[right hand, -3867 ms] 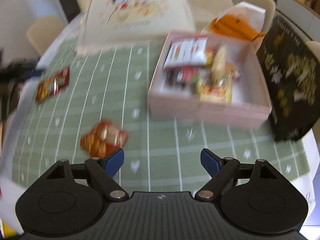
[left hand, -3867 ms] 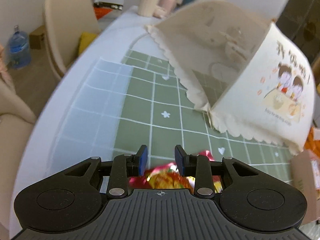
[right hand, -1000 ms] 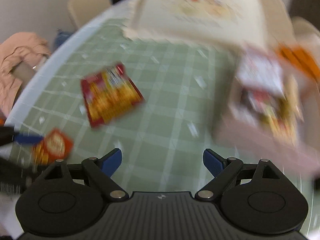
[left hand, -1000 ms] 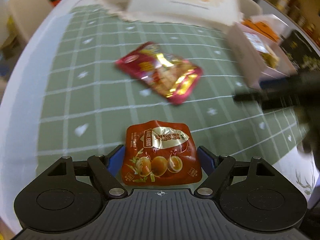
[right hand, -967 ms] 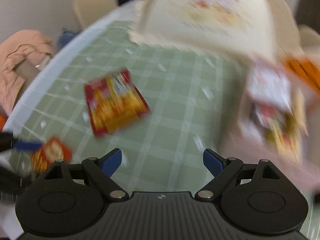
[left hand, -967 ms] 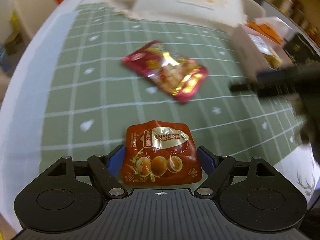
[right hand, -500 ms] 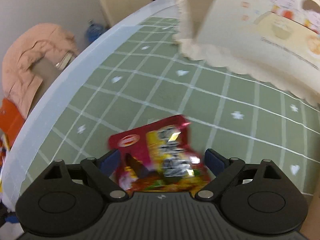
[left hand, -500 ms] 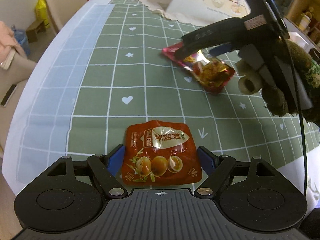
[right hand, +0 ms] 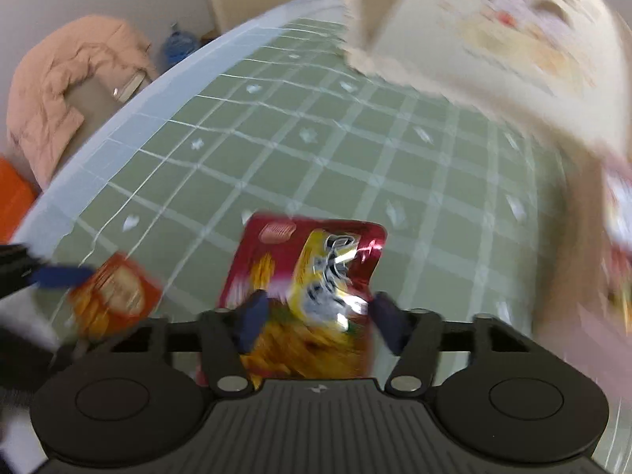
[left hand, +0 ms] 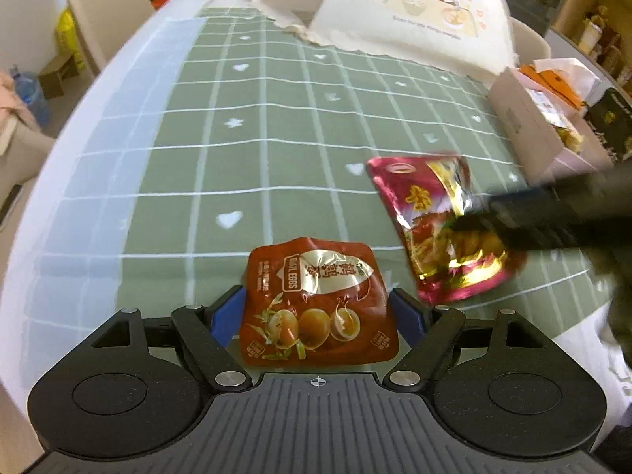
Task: Organize snacks
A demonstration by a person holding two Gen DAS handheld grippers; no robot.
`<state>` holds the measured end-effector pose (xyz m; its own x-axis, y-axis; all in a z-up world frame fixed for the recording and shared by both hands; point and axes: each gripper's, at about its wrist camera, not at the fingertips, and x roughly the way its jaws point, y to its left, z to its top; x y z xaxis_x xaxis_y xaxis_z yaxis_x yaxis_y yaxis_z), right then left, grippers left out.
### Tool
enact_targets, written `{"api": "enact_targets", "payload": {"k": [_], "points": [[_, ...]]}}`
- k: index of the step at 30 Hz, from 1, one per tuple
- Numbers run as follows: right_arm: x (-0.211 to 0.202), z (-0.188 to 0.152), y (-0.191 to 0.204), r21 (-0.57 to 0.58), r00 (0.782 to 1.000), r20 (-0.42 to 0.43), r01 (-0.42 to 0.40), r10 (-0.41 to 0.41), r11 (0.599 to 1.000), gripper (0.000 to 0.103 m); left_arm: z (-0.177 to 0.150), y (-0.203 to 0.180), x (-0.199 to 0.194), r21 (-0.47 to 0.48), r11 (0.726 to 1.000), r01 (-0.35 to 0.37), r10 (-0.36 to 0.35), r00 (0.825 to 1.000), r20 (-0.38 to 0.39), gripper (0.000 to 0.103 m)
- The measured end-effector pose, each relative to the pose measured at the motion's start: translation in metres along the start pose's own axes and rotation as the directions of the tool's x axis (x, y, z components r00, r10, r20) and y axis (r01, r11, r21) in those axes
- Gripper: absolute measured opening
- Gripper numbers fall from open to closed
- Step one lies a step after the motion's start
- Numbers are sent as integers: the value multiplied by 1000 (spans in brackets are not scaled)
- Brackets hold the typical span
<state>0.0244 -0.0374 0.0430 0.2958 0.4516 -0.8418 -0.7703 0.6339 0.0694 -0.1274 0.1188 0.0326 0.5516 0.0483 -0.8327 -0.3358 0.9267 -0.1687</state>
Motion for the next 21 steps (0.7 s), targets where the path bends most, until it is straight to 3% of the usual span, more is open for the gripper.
{"api": "enact_targets", "payload": {"k": [4, 6, 9, 12, 15, 18, 21], "points": [[-24, -55, -30, 118, 992, -46, 123, -118, 985, 35, 17, -23, 17, 69, 994, 83, -81, 996, -26, 83], [-38, -79, -42, 184, 990, -63, 136, -126, 974, 37, 22, -41, 24, 114, 983, 141, -136, 990, -49, 84], [-56, -104, -59, 264, 987, -66, 158, -146, 951, 54, 25, -69, 35, 202, 960, 193, -181, 980, -77, 84], [-66, -101, -66, 307, 990, -18, 141, -143, 941, 62, 17, -82, 30, 223, 951, 214, -200, 976, -87, 84], [-64, -80, -64, 316, 994, 51, 75, -96, 946, 73, 13, -76, 24, 217, 960, 179, -168, 983, -70, 83], [-44, -54, -52, 295, 996, 78, 19, -44, 955, 73, 10, -54, 13, 169, 982, 88, -84, 996, -34, 83], [-12, -26, -40, 281, 999, 45, -20, 8, 959, 73, 7, -25, 5, 84, 996, 10, -8, 1000, -22, 83]]}}
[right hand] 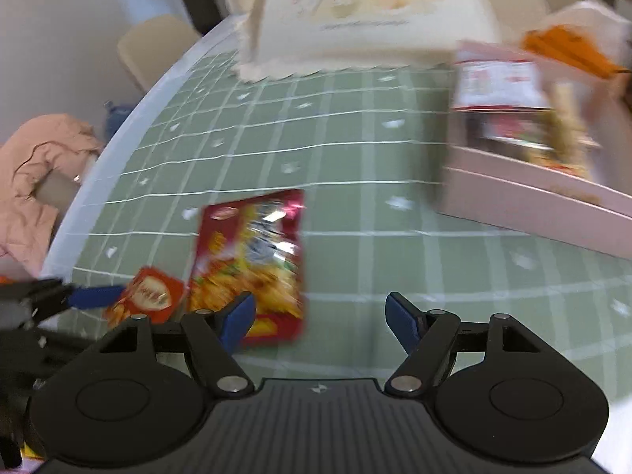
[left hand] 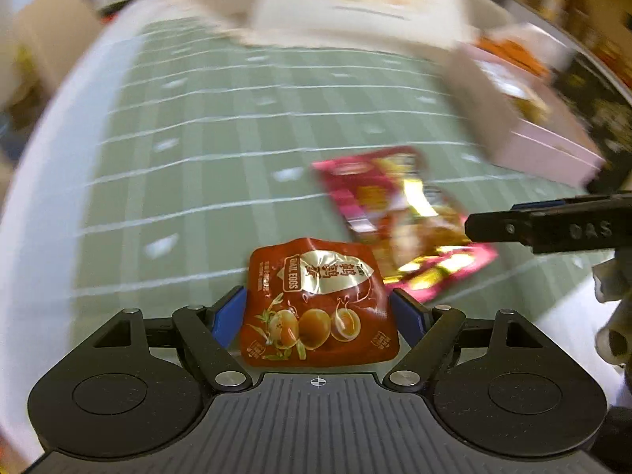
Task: Organize snacks
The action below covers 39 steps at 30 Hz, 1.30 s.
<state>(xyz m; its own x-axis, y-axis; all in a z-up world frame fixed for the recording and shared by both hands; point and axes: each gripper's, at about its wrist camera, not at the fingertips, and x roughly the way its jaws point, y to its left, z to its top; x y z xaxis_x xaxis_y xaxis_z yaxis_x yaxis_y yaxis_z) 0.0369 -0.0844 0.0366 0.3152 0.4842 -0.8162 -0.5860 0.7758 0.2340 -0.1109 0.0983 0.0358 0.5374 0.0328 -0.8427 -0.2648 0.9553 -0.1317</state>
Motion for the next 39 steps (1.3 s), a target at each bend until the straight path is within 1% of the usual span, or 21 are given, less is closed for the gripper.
{"api": "enact_targets", "payload": {"k": [2, 3, 5, 6, 9, 11, 14, 20, 22, 23, 24, 25, 26, 27, 28, 29, 30, 32, 33, 37, 39], "points": [[19, 7, 13, -14, 999, -30, -21, 21, 1000, 73, -4, 16, -4, -56, 998, -32, 31, 999, -5, 83], [25, 9, 22, -32, 1000, -23, -12, 11, 999, 81, -7, 22, -5, -76, 996, -42, 41, 999, -8, 83], [36, 10, 39, -91, 1000, -16, -1, -1, 996, 84, -11, 31, -9, -87, 995, -49, 49, 999, -7, 83], [39, 9, 48, -126, 1000, -19, 20, -23, 992, 90, -12, 31, -10, -87, 995, -50, 50, 999, -7, 84], [52, 8, 67, -182, 996, -11, 90, -93, 979, 102, -11, 27, -9, -64, 996, -60, 60, 998, -8, 84], [56, 4, 75, -207, 992, 16, 125, -125, 970, 103, -11, 23, -8, -48, 997, -64, 64, 998, -6, 84], [54, -1, 73, -203, 992, 41, 125, -119, 971, 103, -8, 24, -6, -37, 998, -60, 60, 998, 4, 83], [54, 4, 71, -243, 995, -8, 95, -100, 965, 103, -5, 24, -2, -16, 998, -54, 54, 998, 11, 83], [54, 6, 71, -237, 995, -1, 99, -103, 966, 95, -6, 23, -2, -6, 998, -56, 56, 998, 18, 83], [51, 6, 70, -234, 994, 4, 107, -109, 966, 93, -7, 22, -3, 1, 998, -58, 58, 998, 21, 83], [46, 4, 69, -227, 994, 11, 111, -112, 968, 86, -8, 21, -3, 12, 998, -63, 63, 998, 26, 84], [40, 2, 67, -216, 993, 22, 116, -114, 970, 75, -9, 19, -2, 25, 997, -69, 68, 997, 30, 84], [34, 0, 64, -209, 994, 16, 111, -110, 972, 74, -10, 18, -1, 41, 996, -78, 77, 997, 33, 84], [28, -3, 59, -197, 994, 10, 111, -111, 974, 67, -11, 15, 0, 60, 994, -88, 86, 996, 33, 86], [19, -8, 53, -176, 994, 19, 111, -109, 978, 55, -11, 11, 1, 80, 992, -97, 95, 995, 32, 88], [12, -12, 48, -163, 995, 20, 104, -102, 981, 50, -11, 8, 3, 98, 990, -101, 99, 995, 28, 92], [5, -16, 41, -143, 995, 11, 97, -96, 985, 41, -11, 6, 5, 110, 989, -102, 100, 995, 26, 95], [-7, -26, 27, -96, 995, -8, 100, -102, 990, 26, -11, 3, 7, 122, 987, -102, 100, 995, 28, 96], [-11, -33, 20, -85, 991, -26, 127, -130, 988, 11, -10, 3, 8, 123, 987, -100, 97, 995, 30, 96], [-21, -53, -4, -23, 981, -72, 177, -178, 984, 11, -3, 1, 12, 118, 990, -75, 72, 997, 25, 96], [-27, -58, -9, 2, 979, -64, 196, -196, 981, 11, -1, -1, 12, 122, 991, -48, 46, 999, 23, 96]]}}
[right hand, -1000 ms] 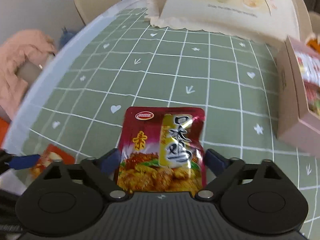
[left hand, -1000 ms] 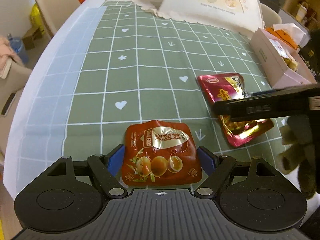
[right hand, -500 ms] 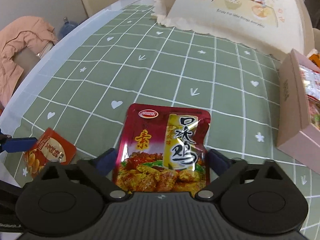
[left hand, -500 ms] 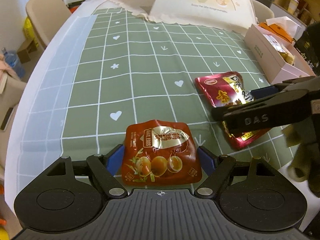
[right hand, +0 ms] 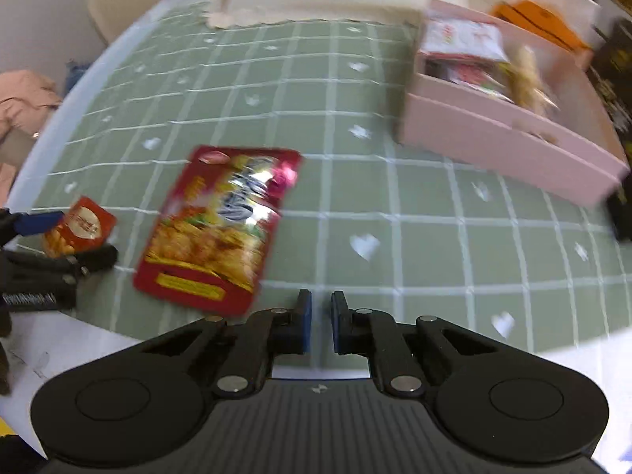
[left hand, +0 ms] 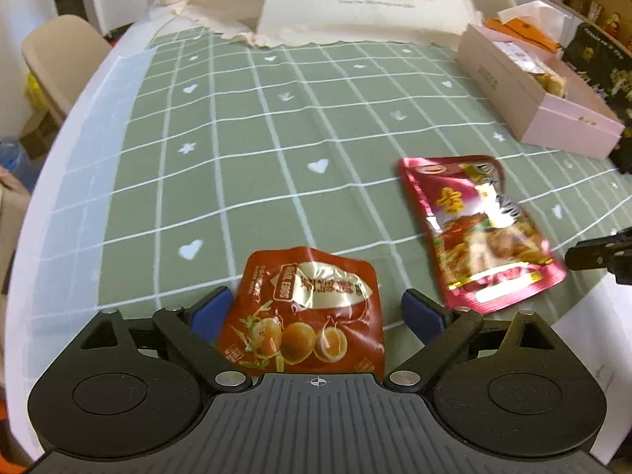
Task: Organize snacks
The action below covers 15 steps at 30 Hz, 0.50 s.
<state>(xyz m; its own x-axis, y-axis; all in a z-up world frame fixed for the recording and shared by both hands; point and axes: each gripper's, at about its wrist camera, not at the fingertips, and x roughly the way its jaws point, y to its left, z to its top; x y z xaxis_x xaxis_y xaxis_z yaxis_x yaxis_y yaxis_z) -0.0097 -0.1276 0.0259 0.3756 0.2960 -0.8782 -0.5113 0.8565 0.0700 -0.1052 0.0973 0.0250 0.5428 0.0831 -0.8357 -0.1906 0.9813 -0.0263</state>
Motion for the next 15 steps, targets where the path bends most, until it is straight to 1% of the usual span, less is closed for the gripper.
{"api": "enact_targets", "payload": {"k": [2, 4, 8, 9, 10, 12, 13, 15], "points": [[-6, 2, -2, 21, 1000, 17, -16, 15, 1000, 15, 0, -4, 0, 11, 1000, 12, -12, 1000, 0, 95], [-11, 8, 3, 17, 998, 36, -42, 42, 999, 25, -2, -6, 0, 24, 1000, 4, -4, 1000, 1, 95], [-11, 28, 26, -35, 993, 54, -99, 101, 994, 28, -4, -4, -1, 8, 1000, 8, -8, 1000, 15, 93], [-8, 34, 32, -45, 993, 49, -109, 111, 993, 37, -4, -3, -2, 1, 1000, 8, -8, 1000, 18, 92], [-3, 40, 39, -56, 993, 44, -110, 113, 992, 53, -4, -2, -3, -10, 1000, 6, -6, 1000, 21, 92], [7, 50, 53, -64, 996, 44, -72, 75, 995, 67, -4, 0, -4, -30, 1000, 5, -5, 1000, 22, 91], [12, 53, 59, -58, 997, 45, -53, 56, 997, 67, -5, 0, -4, -36, 999, 5, -4, 1000, 22, 91], [22, 59, 67, -43, 998, 27, -62, 63, 997, 67, -7, 1, -6, -41, 999, 3, -2, 1000, 25, 91]]}}
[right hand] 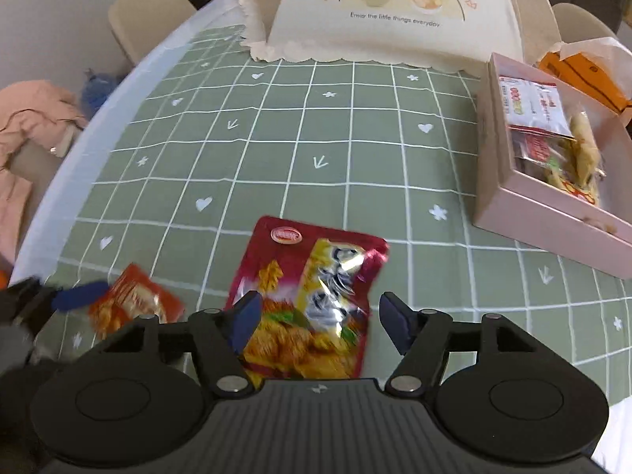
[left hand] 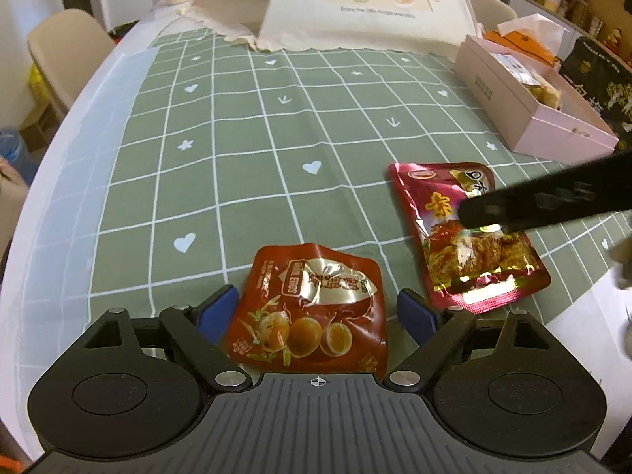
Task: Organize snacks
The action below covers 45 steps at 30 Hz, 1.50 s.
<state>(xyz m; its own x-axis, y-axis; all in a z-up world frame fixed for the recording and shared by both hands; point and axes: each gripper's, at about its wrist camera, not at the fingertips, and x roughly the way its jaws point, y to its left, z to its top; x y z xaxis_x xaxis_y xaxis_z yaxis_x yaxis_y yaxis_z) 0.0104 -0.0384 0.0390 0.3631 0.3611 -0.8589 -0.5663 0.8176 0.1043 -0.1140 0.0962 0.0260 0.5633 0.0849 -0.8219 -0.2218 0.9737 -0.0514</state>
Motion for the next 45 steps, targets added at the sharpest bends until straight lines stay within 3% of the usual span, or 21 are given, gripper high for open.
{"api": "enact_targets", "payload": {"k": [4, 7, 11, 13, 16, 18, 22, 28, 32, 34, 38, 40, 45], "points": [[17, 3, 2, 47, 1000, -16, 8, -7, 999, 72, -4, 3, -4, -14, 1000, 15, -14, 1000, 8, 91], [17, 0, -4, 55, 1000, -17, 7, -7, 998, 74, 2, 12, -10, -59, 997, 39, -39, 999, -1, 80], [-1, -14, -26, 97, 999, 0, -37, 37, 995, 74, 18, 24, -32, -124, 990, 69, -56, 993, 106, 77], [-15, -24, -39, 119, 999, 44, -31, 26, 992, 74, 29, 26, -36, -141, 982, 127, -108, 985, 138, 76], [-17, -32, -49, 118, 996, 69, 51, -60, 992, 74, 42, 20, -19, -163, 950, 266, -252, 962, 103, 76], [-9, -36, -51, 95, 993, 41, 104, -108, 990, 70, 48, 12, -2, -167, 940, 299, -292, 954, 63, 76], [-5, -43, -55, 75, 991, 56, 115, -120, 990, 70, 55, -4, 30, -166, 933, 318, -324, 946, -10, 76], [-6, -47, -62, 50, 991, 82, 98, -102, 994, 70, 61, -17, 46, -193, 891, 410, -424, 905, -35, 64], [-14, -51, -79, 82, 995, 69, 63, -69, 995, 70, 66, -26, 37, -190, 880, 435, -448, 894, -28, 54], [-17, -55, -90, 113, 997, 68, 37, -45, 993, 70, 68, -28, 32, -202, 859, 471, -484, 875, -16, 54], [-23, -65, -111, 174, 996, 65, 43, -55, 984, 70, 70, -31, 27, -236, 813, 533, -551, 834, -16, 40], [-29, -68, -118, 196, 995, 64, 59, -73, 979, 70, 70, -34, 24, -231, 819, 525, -543, 840, -17, 39], [-42, -66, -110, 168, 994, 98, 36, -53, 985, 70, 69, -30, 26, -228, 857, 463, -479, 877, -21, 40]]}}
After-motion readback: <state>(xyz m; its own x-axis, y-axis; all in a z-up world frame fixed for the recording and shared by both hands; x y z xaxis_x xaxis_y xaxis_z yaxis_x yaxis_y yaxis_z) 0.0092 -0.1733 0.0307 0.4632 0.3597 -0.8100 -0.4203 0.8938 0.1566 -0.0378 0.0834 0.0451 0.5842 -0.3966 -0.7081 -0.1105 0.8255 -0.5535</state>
